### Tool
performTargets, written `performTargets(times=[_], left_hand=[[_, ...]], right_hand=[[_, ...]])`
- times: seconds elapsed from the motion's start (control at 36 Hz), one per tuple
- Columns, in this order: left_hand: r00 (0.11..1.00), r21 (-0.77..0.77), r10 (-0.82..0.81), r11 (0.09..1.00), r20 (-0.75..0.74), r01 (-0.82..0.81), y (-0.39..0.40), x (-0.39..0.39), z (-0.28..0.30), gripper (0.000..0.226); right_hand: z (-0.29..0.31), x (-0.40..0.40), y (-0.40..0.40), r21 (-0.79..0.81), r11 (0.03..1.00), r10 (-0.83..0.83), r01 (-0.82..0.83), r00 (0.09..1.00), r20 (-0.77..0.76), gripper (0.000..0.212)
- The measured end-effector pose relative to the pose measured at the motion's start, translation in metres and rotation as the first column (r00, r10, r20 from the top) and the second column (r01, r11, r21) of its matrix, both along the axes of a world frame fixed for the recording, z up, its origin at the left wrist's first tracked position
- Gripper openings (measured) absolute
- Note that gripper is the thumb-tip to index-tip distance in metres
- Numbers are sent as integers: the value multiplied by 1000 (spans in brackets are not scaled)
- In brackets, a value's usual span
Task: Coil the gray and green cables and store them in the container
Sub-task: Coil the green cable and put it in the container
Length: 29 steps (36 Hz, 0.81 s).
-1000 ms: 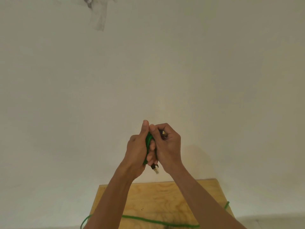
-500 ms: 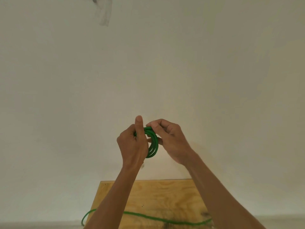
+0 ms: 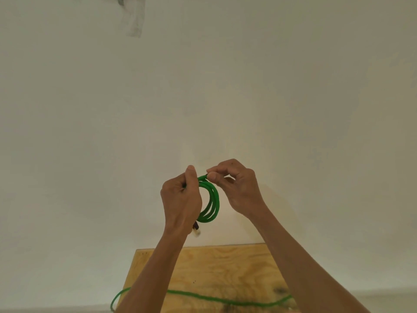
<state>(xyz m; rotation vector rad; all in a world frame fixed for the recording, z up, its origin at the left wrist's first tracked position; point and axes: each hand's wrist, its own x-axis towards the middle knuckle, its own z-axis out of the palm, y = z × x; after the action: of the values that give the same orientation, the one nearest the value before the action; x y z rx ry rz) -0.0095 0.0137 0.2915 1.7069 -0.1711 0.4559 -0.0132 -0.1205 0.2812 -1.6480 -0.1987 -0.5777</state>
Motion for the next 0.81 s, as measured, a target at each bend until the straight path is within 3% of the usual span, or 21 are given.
performTargets(times=[0.14,0.22,0.5,0.67,0.81], left_hand=[[999,139,29,990,-34,-24,2,2,-5,62],[995,128,73,990,-67,-64,0,1,-10,64],[965,-119,194,969,-174,-216,4,17,2,59],[988,-67,144,987,-59,-148,10,16,5,64],[990,-6,114,993,78,-114,7,11,10,58]], right_hand=[[19,-7,-7,-302,936,-117,184,967,225,10],[32,-12,-1,-392,891,-114,227,950,290,13],[20,-37,34,-183,981,-88,62,987,-136,12],[19,-32,40,-116,988,-124,103,973,-196,16],[9,-22,50,-160,950,-295,269,941,-165,9]])
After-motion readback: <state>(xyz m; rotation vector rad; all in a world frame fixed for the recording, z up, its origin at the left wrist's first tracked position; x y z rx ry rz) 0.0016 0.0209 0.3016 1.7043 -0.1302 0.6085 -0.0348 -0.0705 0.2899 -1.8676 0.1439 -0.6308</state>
